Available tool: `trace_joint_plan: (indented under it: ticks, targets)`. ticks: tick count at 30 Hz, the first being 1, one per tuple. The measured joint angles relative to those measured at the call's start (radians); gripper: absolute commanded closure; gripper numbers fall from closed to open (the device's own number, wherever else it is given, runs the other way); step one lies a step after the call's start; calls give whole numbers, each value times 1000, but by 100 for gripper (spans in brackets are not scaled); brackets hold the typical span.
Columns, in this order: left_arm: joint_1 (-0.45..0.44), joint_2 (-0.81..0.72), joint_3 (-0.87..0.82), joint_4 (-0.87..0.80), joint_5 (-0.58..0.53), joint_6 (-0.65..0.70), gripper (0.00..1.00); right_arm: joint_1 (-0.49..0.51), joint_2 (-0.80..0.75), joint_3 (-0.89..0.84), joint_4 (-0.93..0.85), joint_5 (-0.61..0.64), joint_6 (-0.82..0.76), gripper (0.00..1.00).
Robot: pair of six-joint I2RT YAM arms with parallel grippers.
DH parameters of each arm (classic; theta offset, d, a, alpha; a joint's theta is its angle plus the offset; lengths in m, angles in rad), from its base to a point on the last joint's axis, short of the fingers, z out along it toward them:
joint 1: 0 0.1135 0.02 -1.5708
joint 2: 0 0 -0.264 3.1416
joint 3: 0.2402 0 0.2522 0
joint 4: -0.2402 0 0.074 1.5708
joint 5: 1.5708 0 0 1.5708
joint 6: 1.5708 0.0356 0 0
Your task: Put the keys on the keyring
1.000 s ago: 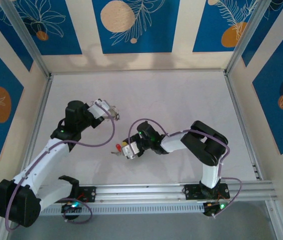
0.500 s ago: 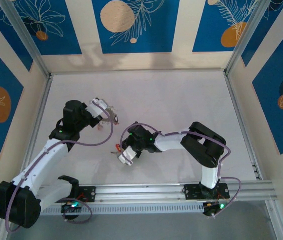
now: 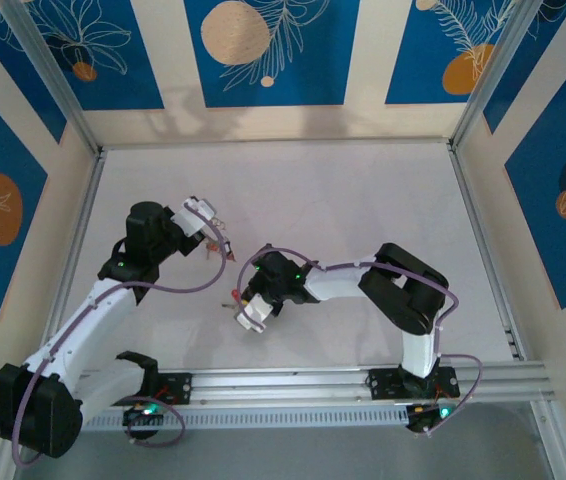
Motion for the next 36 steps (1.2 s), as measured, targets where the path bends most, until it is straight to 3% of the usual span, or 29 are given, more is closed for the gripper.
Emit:
trace_joint_plan:
  ticks: [5, 12, 18, 28, 36]
  targets:
    - [0, 0, 0, 0, 29, 0, 100, 0, 1, -6, 32, -1, 24, 99]
    - [0, 0, 0, 0, 78, 1, 100, -1, -49, -105, 132, -21, 116, 100]
    - [2, 0, 0, 0, 164, 1, 100, -29, -173, -194, 194, -76, 295, 100]
    - [-18, 12, -40, 33, 351, 40, 100, -235, -586, -416, 267, -250, 726, 100]
    - [-141, 80, -39, 34, 415, 101, 100, -397, -791, -435, 182, -293, 911, 100]
